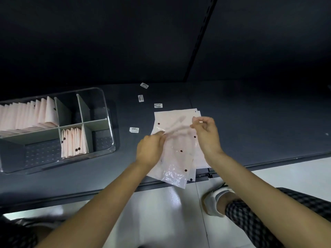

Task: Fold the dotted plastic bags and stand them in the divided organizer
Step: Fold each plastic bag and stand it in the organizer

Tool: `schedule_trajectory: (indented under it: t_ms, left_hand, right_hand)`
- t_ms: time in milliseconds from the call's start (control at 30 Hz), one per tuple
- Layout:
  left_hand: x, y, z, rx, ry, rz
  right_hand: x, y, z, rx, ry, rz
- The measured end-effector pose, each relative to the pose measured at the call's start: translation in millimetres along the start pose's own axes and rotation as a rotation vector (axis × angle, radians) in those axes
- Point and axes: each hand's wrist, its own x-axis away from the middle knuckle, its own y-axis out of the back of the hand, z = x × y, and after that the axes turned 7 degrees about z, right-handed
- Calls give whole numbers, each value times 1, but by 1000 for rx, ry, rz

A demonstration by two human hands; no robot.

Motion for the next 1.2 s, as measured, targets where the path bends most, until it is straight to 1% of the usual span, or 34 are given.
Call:
schedule_trajectory:
  t_ms: [33,100,133,200,267,367,500,600,667,733,833,1000,1133,1200]
  left_hand:
    - [0,9,-4,226,54,27]
    - [3,31,-14,705,172,124]
    - [5,39,-18,870,213,190]
    - [13,52,-20,1020,254,300]
    - [21,62,-19,1072,263,336]
    - [33,75,-15,1080,279,347]
    - [50,92,-6,1085,273,258]
    - [64,104,1,1109,254,176]
    - [71,112,5,1153,244,129]
    - [77,120,7,1208,216,118]
    - [84,130,8,1260,158,150]
    - [94,138,8,1258,94,171]
    - [97,142,3,1266,140,171]
    - [100,137,-1,1204,155,177]
  right_hand:
    - [2,0,5,45,19,50]
    - [9,-5,12,174,29,217]
    - [13,-10,15,201,43,300]
    - [22,-20,19,158,94,385]
    - [30,-28,22,93,133,365]
    - [38,-34,26,31,116,368]
    - [50,-39,34,-89,10,413]
    - [59,-41,38,-46,9,479]
    - [65,-42,41,-73,21,527]
    - [70,-43,44,-143,25,557]
    - [78,-42,49,-210,60,567]
    - [86,-40,56,-118,203,562]
    - [90,-41,58,-51,287,539]
    - [93,-43,58,-22,305,531]
